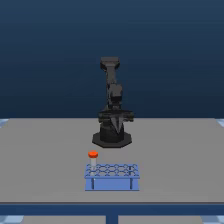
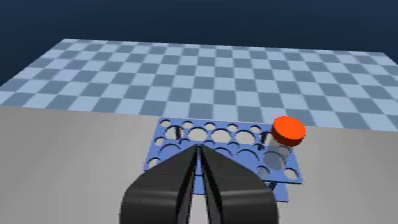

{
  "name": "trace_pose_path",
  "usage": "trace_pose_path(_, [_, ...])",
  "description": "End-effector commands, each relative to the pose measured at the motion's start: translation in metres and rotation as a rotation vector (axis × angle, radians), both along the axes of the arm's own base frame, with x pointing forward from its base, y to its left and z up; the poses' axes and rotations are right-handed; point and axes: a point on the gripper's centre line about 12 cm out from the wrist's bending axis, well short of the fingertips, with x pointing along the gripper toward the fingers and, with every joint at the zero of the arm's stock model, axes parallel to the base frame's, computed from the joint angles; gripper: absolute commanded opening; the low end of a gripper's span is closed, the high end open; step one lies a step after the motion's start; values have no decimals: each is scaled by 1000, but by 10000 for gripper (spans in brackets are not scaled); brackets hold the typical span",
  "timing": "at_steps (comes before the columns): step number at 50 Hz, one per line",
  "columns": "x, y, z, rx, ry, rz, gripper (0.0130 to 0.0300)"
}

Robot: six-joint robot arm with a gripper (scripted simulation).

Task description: Pick up the centrifuge tube on the rack

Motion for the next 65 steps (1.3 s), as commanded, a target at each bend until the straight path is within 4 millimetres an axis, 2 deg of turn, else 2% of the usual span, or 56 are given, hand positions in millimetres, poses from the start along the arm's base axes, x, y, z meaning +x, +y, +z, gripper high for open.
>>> trace_pose_path(1, [0, 0, 0, 0, 0, 0, 300])
trace_pose_path(65, [8, -8, 0, 0, 15, -7, 300])
